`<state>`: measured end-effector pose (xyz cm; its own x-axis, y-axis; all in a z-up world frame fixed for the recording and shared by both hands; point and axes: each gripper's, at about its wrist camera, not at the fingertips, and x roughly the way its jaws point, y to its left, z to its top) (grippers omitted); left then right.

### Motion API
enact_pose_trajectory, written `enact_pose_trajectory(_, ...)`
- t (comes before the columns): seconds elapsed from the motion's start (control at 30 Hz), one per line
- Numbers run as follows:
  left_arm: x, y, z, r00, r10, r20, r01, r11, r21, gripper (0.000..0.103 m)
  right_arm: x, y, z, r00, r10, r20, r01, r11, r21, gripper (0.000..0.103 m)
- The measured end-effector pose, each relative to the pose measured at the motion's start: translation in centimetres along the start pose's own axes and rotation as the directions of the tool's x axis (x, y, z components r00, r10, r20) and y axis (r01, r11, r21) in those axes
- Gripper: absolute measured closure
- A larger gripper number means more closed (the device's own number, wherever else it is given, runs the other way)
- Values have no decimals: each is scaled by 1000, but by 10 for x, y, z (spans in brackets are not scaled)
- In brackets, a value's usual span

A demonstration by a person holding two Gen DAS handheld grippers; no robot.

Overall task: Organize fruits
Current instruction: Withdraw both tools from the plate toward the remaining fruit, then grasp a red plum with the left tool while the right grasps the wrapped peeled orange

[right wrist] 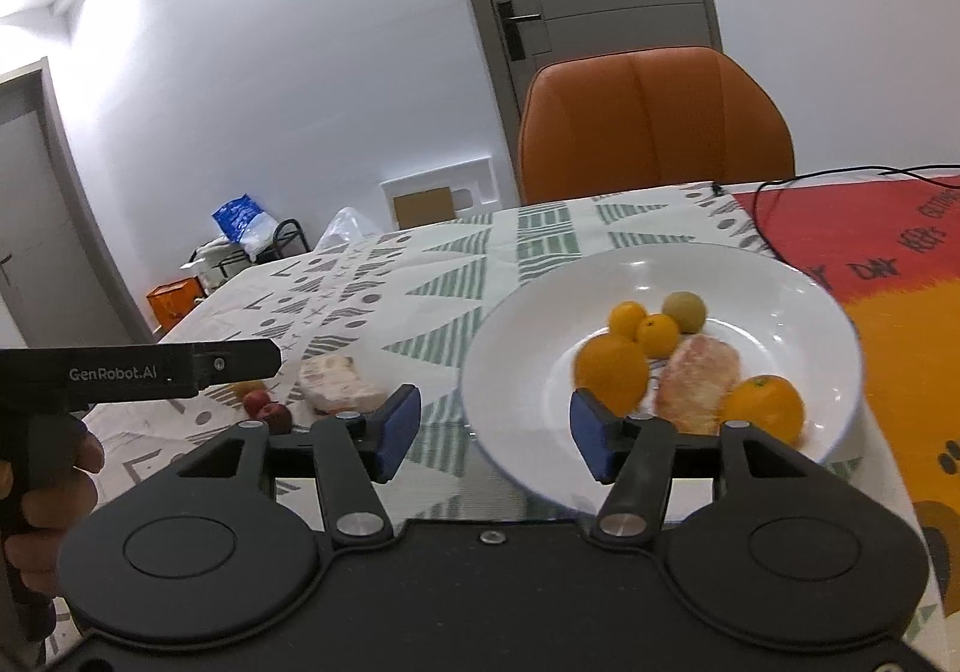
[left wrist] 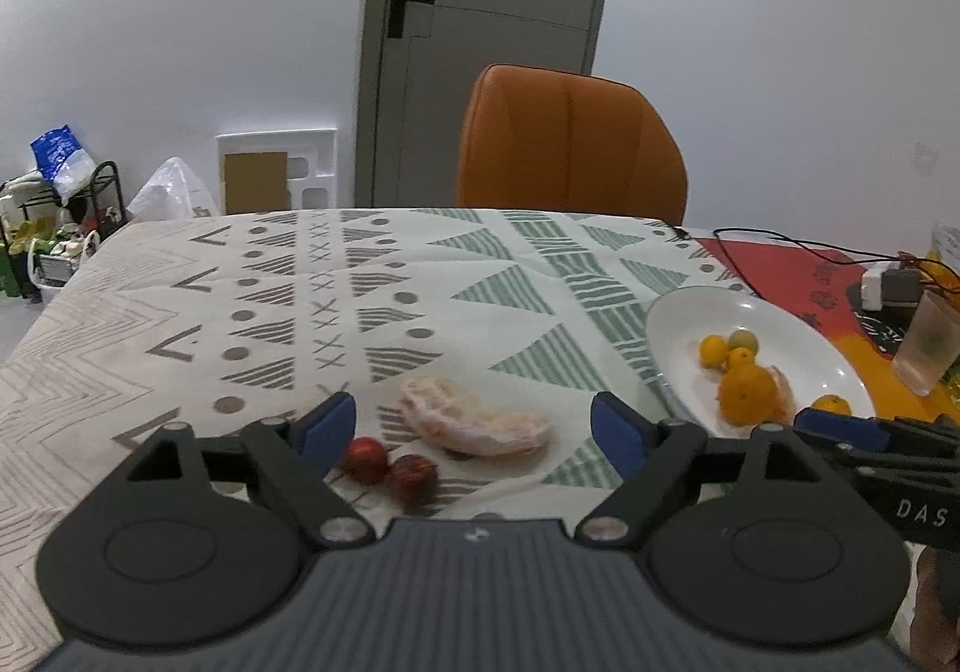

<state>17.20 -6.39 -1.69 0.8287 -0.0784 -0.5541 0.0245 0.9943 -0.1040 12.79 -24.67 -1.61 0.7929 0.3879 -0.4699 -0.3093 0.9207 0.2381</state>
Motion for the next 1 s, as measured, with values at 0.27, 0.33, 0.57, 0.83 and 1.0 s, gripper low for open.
enact_pose_trajectory(0.27,-7,17,-6,1000,29,5,-29,999,-17,18,3,13,-1,1000,18,-3,-18,1000,-13,36)
enact_pose_trajectory(0.33,-8,22,-8,999,36,3,-36,999,-24,18,4,16,-1,1000,26,-5,-26,1000,-15,33)
enact_pose_trajectory(0.57,-8,38,-12,999,35,-17,-35,998,-50,18,11,27,0,999,46,-12,-46,999,-22,31)
enact_pose_trajectory(0.83,-7,53,-13,999,55,-2,-55,995,-81,25,24,41,1,997,74,-32,-76,996,-45,31)
enact_pose_trajectory(1.0,6,56,-15,999,40,-34,-44,993,-108,52,31,47,2,996,82,-44,-84,995,-57,31)
